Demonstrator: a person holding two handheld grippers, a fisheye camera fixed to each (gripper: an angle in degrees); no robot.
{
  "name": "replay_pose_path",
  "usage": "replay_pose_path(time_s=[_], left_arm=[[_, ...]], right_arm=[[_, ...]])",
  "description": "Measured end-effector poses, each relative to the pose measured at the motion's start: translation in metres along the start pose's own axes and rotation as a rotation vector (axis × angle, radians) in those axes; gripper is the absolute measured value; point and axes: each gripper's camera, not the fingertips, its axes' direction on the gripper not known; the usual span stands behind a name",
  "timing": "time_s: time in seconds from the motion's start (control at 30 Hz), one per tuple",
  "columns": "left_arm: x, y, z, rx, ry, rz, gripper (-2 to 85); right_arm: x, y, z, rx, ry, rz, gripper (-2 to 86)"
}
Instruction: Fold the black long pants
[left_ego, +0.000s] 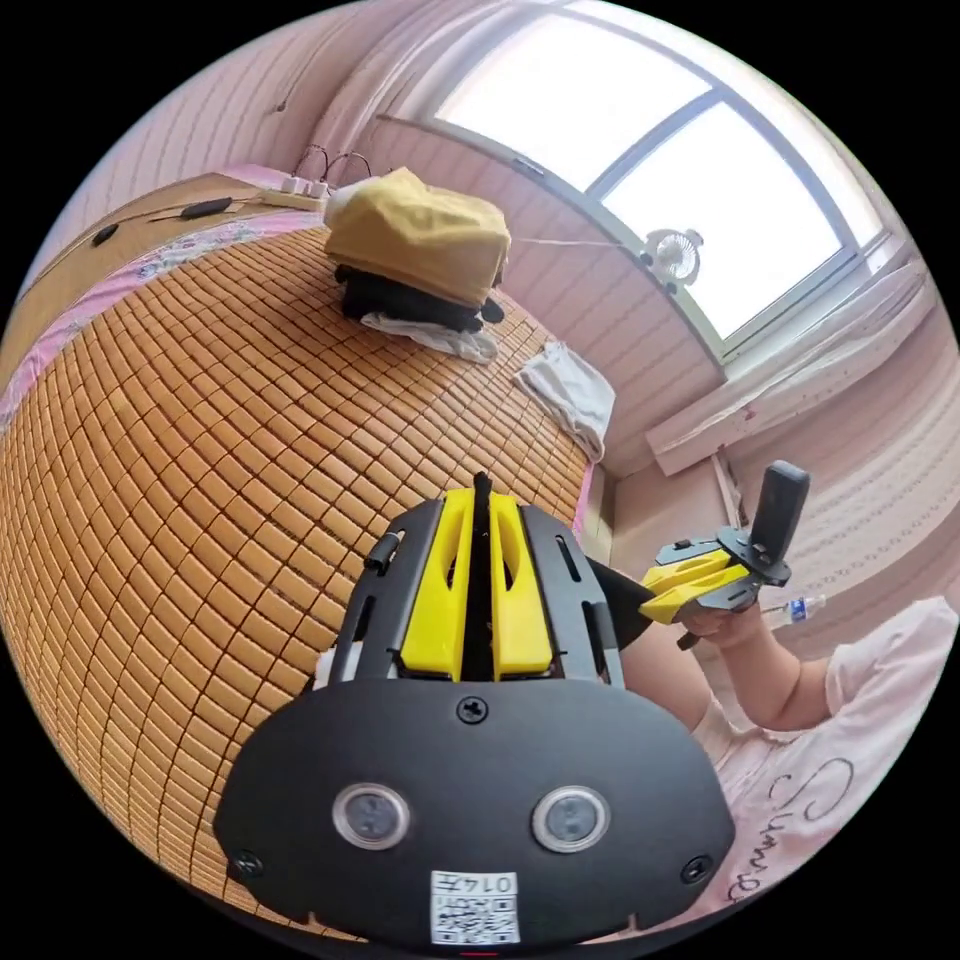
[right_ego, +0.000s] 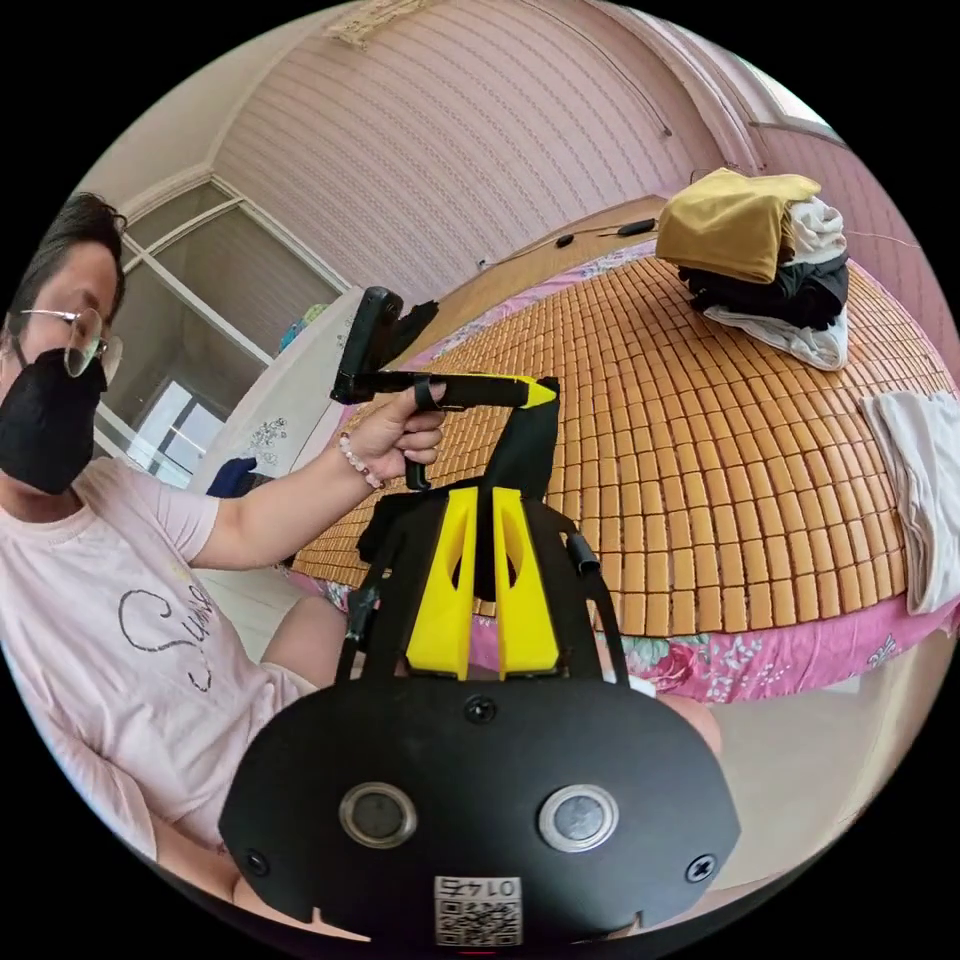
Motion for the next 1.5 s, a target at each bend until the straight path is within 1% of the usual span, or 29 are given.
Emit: replay_pose_path(time_s=[0.03, 0.07, 0.1, 0.13, 0.17, 0.2, 0.23, 0.27, 0.3, 0.33, 0.37, 0.4, 0.43, 0.53, 0.6, 0.67, 0.73, 0.8, 0.87, 0.93, 1.03, 1.1, 1.17, 1.23, 1.3, 1.37, 1.43, 1.5], left_arm=[[-0.005, 0.022, -0.038, 0.074, 0.01, -0.013, 1.8], [-0.006, 0.035, -0.057, 0.104, 0.001, -0.017, 2.0], [-0.009, 0.065, -0.094, 0.15, -0.038, -0.04, 2.4], [-0.014, 0.099, -0.128, 0.184, -0.106, -0.087, 3.2], [-0.017, 0.117, -0.143, 0.196, -0.15, -0.125, 3.6], [-0.028, 0.155, -0.168, 0.194, -0.251, -0.228, 4.2], [-0.04, 0.193, -0.189, 0.188, -0.36, -0.354, 4.6], [-0.046, 0.214, -0.197, 0.188, -0.415, -0.409, 4.7], [-0.057, 0.252, -0.211, 0.168, -0.503, -0.542, 4.9], [-0.066, 0.285, -0.218, 0.136, -0.515, -0.629, 5.2], [-0.07, 0.299, -0.22, 0.123, -0.51, -0.668, 5.3], [-0.073, 0.323, -0.222, 0.115, -0.481, -0.731, 5.7], [-0.072, 0.34, -0.221, 0.133, -0.445, -0.748, 5.9], [-0.07, 0.361, -0.212, 0.167, -0.383, -0.758, 6.7], [-0.072, 0.365, -0.205, 0.207, -0.309, -0.741, 7.6], [-0.075, 0.364, -0.199, 0.226, -0.257, -0.716, 8.5], [-0.08, 0.361, -0.19, 0.2, -0.236, -0.702, 9.3], [-0.08, 0.357, -0.185, 0.171, -0.237, -0.662, 9.4], [-0.076, 0.35, -0.178, 0.122, -0.295, -0.613, 8.8], [-0.068, 0.347, -0.166, 0.011, -0.445, -0.554, 5.6], [-0.058, 0.362, -0.163, 0.024, -0.523, -0.514, 4.8], [-0.054, 0.371, -0.168, 0.039, -0.516, -0.524, 5.1], [-0.051, 0.38, -0.177, 0.06, -0.48, -0.548, 6.0], [-0.043, 0.397, -0.197, 0.131, -0.443, -0.569, 7.6], [-0.04, 0.409, -0.207, 0.151, -0.451, -0.582, 10.1], [-0.043, 0.421, -0.204, 0.115, -0.466, -0.614, 14.0], [-0.052, 0.433, -0.187, -0.023, -0.389, -0.645, 13.6], [-0.046, 0.441, -0.188, 0.012, -0.367, -0.631, 11.6]], right_arm=[[-0.008, -0.003, 0.002, 0.008, -0.047, -0.024, 2.2], [-0.027, -0.01, 0.014, 0.004, -0.14, -0.085, 2.3], [-0.049, -0.018, 0.035, -0.023, -0.235, -0.149, 2.6], [-0.061, -0.022, 0.048, -0.039, -0.284, -0.176, 2.7], [-0.084, -0.027, 0.08, -0.059, -0.372, -0.211, 3.1], [-0.104, -0.028, 0.117, -0.096, -0.441, -0.223, 3.5], [-0.112, -0.027, 0.138, -0.129, -0.468, -0.22, 3.7], [-0.125, -0.023, 0.18, -0.233, -0.482, -0.238, 4.2], [-0.132, -0.015, 0.216, -0.346, -0.382, -0.264, 4.1], [-0.132, -0.011, 0.228, -0.383, -0.308, -0.256, 4.0], [-0.132, -0.004, 0.239, -0.42, -0.206, -0.25, 4.0], [-0.132, -0.002, 0.237, -0.427, -0.177, -0.264, 4.1], [-0.131, -0.002, 0.234, -0.421, -0.16, -0.266, 4.2], [-0.121, -0.008, 0.206, -0.348, -0.003, -0.237, 5.7], [-0.103, -0.015, 0.186, -0.286, 0.166, -0.168, 8.2], [-0.086, -0.019, 0.178, -0.269, 0.225, -0.08, 9.2], [-0.073, -0.02, 0.173, -0.25, 0.19, 0.013, 9.1], [-0.064, -0.019, 0.179, -0.302, 0.141, 0.091, 8.7], [-0.068, -0.016, 0.181, -0.339, 0.151, 0.091, 8.7], [-0.075, -0.014, 0.178, -0.356, 0.165, 0.071, 8.8], [-0.077, -0.008, 0.176, -0.415, 0.16, 0.066, 9.8], [-0.078, -0.009, 0.169, -0.43, 0.117, 0.077, 10.2], [-0.079, -0.016, 0.161, -0.429, 0.125, 0.099, 10.6], [-0.08, -0.024, 0.149, -0.366, 0.132, 0.096, 10.3], [-0.076, -0.033, 0.143, -0.291, 0.115, 0.116, 10.0], [-0.068, -0.037, 0.154, -0.307, 0.067, 0.161, 9.2], [-0.066, -0.041, 0.16, -0.295, -0.021, 0.195, 7.7], [-0.071, -0.047, 0.159, -0.289, -0.033, 0.214, 6.2]])
